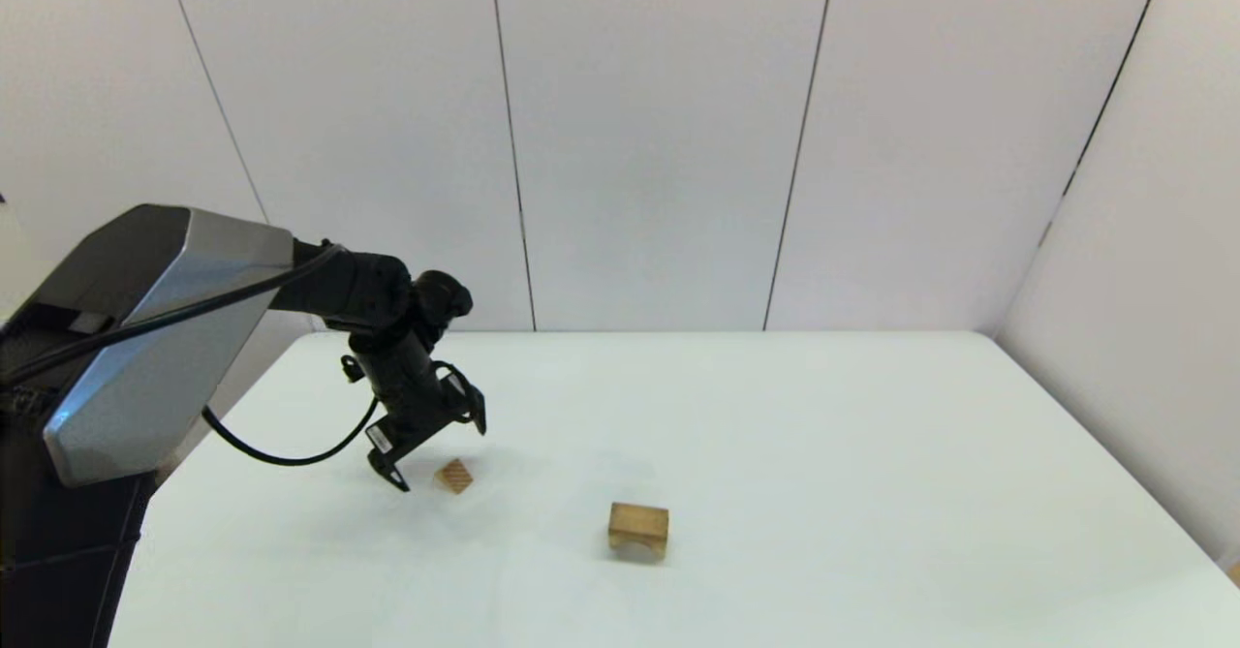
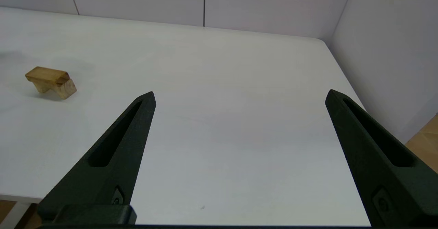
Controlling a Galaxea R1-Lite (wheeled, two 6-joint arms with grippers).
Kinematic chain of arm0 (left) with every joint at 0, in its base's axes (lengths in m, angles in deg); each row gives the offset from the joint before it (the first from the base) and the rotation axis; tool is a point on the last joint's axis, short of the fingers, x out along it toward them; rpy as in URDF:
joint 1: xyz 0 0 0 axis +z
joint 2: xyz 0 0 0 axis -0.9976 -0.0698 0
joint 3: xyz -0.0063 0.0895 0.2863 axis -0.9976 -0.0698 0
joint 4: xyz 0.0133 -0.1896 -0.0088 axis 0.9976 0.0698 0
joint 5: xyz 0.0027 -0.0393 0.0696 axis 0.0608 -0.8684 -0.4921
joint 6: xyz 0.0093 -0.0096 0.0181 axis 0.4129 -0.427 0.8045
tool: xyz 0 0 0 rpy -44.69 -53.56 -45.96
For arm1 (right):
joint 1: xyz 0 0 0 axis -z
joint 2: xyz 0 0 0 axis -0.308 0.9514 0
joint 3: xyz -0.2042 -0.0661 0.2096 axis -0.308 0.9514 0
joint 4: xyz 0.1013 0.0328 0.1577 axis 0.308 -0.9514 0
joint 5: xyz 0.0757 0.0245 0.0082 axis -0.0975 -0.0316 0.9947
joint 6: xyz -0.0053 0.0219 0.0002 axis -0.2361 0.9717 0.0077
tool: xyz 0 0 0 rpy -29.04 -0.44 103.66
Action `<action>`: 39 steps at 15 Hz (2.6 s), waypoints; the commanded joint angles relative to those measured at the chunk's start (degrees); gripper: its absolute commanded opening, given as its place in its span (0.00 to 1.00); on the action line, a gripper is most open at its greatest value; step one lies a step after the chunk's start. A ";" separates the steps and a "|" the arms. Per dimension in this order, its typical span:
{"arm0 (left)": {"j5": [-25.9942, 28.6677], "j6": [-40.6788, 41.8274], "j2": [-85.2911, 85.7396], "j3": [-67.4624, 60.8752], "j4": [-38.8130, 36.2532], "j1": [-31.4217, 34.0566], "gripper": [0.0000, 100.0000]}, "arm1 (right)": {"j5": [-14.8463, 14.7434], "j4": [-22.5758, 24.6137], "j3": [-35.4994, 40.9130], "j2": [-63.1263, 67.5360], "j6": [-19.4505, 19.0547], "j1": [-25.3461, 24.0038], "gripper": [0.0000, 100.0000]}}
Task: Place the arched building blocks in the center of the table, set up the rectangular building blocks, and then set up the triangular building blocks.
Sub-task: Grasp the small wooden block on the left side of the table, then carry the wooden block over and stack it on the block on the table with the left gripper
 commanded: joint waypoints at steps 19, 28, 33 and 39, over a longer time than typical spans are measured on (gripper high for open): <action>-1.28 -4.83 -7.86 10.09 9.50 -0.09 1.00 | 0.06 0.00 0.00 -0.11 -0.04 -0.06 1.00; -1.28 -4.74 -8.65 10.79 11.17 -0.09 0.00 | 0.06 0.00 0.00 -0.11 -0.04 -0.06 1.00; -1.19 -4.74 -8.65 11.23 11.17 -0.09 0.00 | 0.06 0.00 0.00 -0.11 -0.13 -0.06 1.00; -1.63 -4.12 -4.52 11.50 12.75 0.00 0.00 | 0.06 0.00 0.00 -0.11 -0.04 -0.06 1.00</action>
